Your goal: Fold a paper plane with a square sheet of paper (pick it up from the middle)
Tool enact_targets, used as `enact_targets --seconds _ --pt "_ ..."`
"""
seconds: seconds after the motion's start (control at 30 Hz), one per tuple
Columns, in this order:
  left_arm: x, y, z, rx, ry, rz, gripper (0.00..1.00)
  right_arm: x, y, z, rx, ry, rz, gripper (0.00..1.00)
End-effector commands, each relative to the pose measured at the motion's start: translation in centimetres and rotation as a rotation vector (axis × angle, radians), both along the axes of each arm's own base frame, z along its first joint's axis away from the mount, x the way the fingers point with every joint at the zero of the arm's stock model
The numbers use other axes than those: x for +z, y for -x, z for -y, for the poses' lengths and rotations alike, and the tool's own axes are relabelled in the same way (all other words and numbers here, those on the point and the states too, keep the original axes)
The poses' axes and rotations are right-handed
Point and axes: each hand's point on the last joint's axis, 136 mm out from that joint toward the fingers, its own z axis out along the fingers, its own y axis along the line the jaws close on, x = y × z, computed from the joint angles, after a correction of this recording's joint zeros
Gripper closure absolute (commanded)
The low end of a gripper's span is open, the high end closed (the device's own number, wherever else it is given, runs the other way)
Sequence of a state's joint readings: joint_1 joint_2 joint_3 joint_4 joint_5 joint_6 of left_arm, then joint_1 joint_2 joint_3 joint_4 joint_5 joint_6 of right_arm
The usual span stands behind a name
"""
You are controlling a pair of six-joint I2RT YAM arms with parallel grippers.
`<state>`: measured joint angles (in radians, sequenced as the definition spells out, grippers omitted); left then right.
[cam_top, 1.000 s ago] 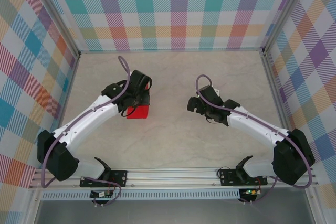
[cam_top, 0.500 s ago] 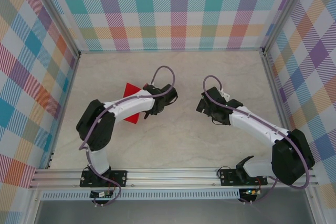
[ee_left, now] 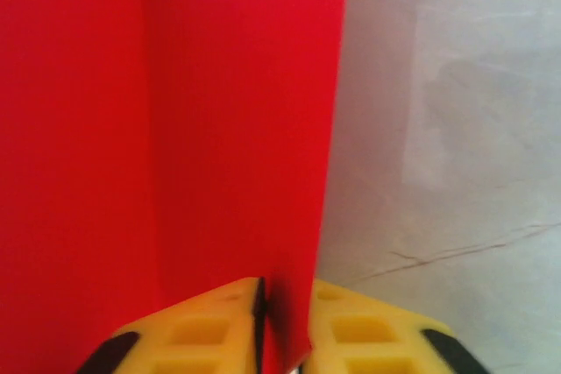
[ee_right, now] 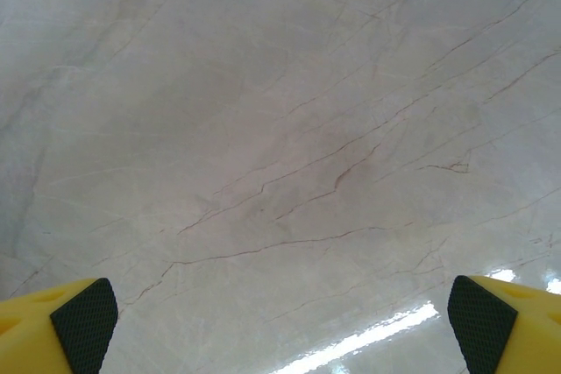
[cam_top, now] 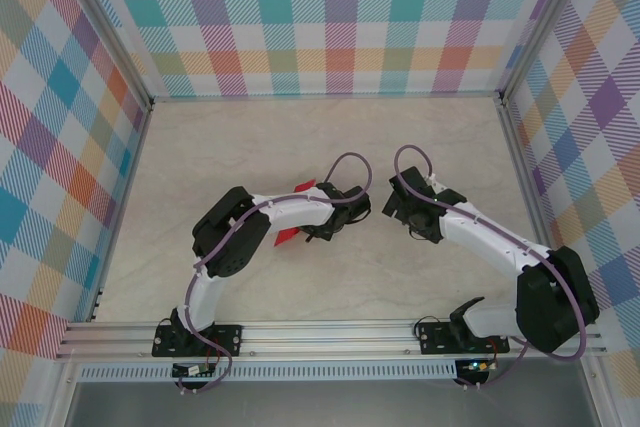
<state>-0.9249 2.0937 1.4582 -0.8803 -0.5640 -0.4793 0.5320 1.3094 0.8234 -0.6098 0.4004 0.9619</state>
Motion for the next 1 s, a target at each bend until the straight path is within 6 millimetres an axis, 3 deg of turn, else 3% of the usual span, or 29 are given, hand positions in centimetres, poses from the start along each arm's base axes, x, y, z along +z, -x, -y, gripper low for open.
enact_targets --seconds 0.0,0.1,0.3,0.4,0.5,0.57,0.7,0.87,0.97 --pt "-0.5 0.9 1.8 0.003 0.098 -0.050 0.72 0.1 0.7 0.7 -0.028 0.000 -0.008 0.00" --pt "0.8 1.4 3.1 -0.006 0.202 -0.069 0.62 0.2 0.6 0.7 -0.028 -0.007 -0.008 0.00" --pt "6.1 2.9 5.7 -0.021 0.490 -0.090 0.47 0.3 0.0 -0.4 0.026 -0.029 -0.022 0.00" --pt "9.0 3.1 5.5 -0.006 0.626 -0.072 0.44 0.6 -0.7 -1.7 0.077 -0.062 -0.021 0.00" --pt "11.5 3.0 4.0 0.032 0.741 -0.040 0.40 1.0 -1.6 -3.6 0.151 -0.111 -0.020 0.00" --pt "12.8 2.6 2.4 0.073 0.816 -0.005 0.36 1.3 -2.2 -5.1 0.209 -0.158 -0.020 0.00" --pt "13.1 1.5 -3.0 0.231 0.886 0.068 0.29 2.1 -2.9 -9.0 0.335 -0.265 -0.005 0.03" --pt "10.5 1.3 -10.1 0.469 0.893 0.112 0.19 2.6 -2.2 -16.0 0.538 -0.353 -0.021 0.12" --pt "8.3 1.7 -13.6 0.594 0.873 0.113 0.16 2.5 -1.1 -20.9 0.661 -0.400 -0.042 0.27"
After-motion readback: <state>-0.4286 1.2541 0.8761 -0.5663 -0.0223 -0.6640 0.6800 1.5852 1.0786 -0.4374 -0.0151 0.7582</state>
